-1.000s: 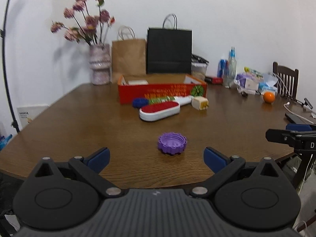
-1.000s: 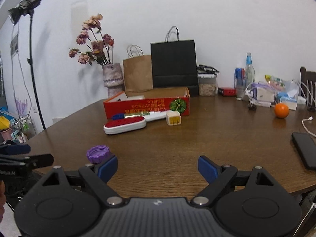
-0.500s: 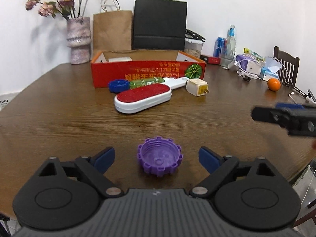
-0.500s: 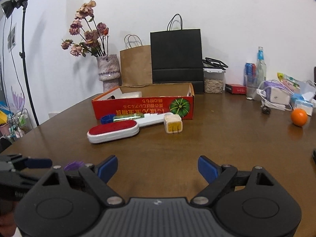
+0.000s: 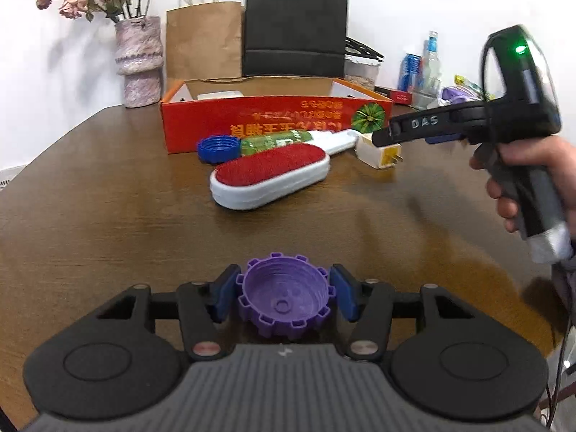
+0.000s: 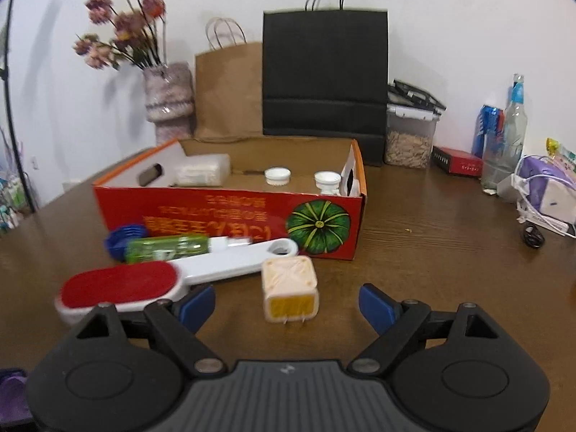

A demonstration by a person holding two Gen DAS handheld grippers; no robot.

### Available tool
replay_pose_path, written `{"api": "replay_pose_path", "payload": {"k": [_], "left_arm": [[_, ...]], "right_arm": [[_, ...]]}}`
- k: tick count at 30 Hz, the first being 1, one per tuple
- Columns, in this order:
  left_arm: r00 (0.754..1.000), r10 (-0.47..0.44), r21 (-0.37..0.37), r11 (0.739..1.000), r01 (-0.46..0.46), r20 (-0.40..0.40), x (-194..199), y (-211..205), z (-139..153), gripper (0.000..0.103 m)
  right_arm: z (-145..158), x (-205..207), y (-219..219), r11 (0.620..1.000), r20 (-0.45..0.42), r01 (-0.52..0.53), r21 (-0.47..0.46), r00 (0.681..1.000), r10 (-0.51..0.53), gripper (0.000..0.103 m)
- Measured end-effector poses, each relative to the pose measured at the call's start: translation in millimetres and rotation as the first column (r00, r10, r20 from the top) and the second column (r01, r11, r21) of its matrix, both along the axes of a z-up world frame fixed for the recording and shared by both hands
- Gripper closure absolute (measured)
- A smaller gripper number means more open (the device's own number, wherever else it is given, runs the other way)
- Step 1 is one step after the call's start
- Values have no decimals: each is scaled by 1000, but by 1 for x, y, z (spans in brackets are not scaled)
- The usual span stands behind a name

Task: Organize rigid objects
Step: 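Grasp the purple cap with the left gripper while the right grasps the cream plug adapter, then carry the purple cap with the left gripper while the right carries the adapter toward the box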

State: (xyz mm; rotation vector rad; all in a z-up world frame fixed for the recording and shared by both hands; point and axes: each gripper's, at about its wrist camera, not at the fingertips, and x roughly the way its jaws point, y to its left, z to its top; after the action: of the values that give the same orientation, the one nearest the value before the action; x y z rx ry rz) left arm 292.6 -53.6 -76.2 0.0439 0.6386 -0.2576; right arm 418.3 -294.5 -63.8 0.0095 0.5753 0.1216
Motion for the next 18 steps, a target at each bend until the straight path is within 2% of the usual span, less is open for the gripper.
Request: {"api": "replay_pose_path", "payload": {"k": [1,4,8,13,18], "left_arm": [[1000,6,-2,1000,-6,3,4,1,1,47],[999,29,-17,999,-29,12,14,6,4,47],[997,75,-34,997,-74,18,29,15,7,47],[991,130,-48,991,-128,32,35,28,16,47],[985,162,-54,986,-159,58,26,35,28,47]], "right_arm": [[-2,8,-1,1000,-9,-1,6,1000,1,19],[-8,24,-1,1000,-35,2,4,999,-1,30],[-16,35,-3,1000,-77,-4,30,997,7,65],[-17,26,0,999,-69,-4,33,998,6,65],[-7,-6,5,999,-27,-4,34,1000,5,65]]}}
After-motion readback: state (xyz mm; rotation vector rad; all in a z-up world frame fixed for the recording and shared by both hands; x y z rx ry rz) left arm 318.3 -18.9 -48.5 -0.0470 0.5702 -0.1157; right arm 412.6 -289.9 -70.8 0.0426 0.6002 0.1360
